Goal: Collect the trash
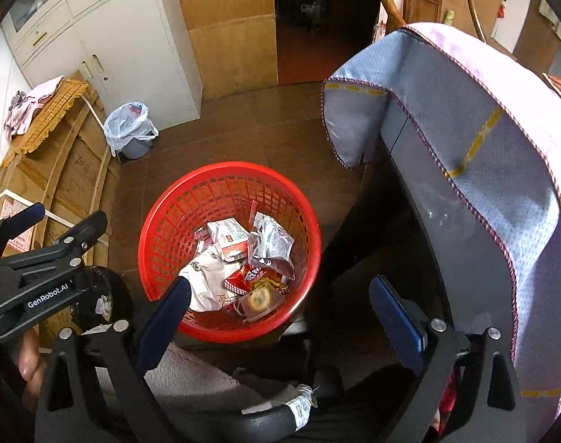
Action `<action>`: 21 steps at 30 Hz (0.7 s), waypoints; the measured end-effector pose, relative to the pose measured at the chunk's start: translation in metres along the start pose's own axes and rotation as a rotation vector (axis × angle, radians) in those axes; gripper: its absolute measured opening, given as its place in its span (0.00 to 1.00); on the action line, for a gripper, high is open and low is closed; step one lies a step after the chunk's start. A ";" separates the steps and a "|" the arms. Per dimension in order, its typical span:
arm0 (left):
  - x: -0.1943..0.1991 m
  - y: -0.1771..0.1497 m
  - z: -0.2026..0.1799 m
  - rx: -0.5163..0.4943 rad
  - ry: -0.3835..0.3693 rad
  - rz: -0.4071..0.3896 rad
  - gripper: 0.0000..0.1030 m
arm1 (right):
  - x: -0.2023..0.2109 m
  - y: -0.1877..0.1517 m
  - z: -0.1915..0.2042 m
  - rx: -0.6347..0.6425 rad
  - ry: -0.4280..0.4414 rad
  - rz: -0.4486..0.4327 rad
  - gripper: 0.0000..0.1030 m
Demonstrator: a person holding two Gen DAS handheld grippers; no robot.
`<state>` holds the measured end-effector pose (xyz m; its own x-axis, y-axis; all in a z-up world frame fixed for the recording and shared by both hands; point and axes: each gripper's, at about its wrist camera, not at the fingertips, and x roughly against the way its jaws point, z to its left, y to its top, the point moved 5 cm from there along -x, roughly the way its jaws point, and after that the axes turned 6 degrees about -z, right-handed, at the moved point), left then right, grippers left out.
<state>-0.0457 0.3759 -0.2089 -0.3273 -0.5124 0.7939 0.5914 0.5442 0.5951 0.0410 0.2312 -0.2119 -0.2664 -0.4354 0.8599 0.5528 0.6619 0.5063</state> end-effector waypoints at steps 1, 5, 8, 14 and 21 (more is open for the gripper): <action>0.001 0.000 -0.001 -0.003 0.001 -0.002 0.94 | 0.000 -0.001 0.000 -0.001 0.002 0.000 0.93; 0.004 0.002 -0.003 -0.010 -0.002 -0.011 0.94 | 0.004 -0.001 0.000 0.003 0.004 -0.007 0.93; 0.007 0.003 -0.004 -0.008 -0.006 -0.017 0.94 | 0.007 -0.001 0.000 0.003 0.006 -0.015 0.93; 0.010 0.004 -0.007 -0.014 -0.006 -0.025 0.94 | 0.009 -0.002 0.000 0.007 0.010 -0.018 0.93; 0.011 0.004 -0.008 -0.016 -0.004 -0.023 0.94 | 0.009 -0.003 0.001 0.006 0.011 -0.017 0.93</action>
<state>-0.0406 0.3670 -0.1990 -0.3438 -0.5222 0.7805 0.5955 0.5214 0.6112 0.0367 0.2260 -0.2056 -0.2667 -0.4533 0.8505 0.5438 0.6578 0.5211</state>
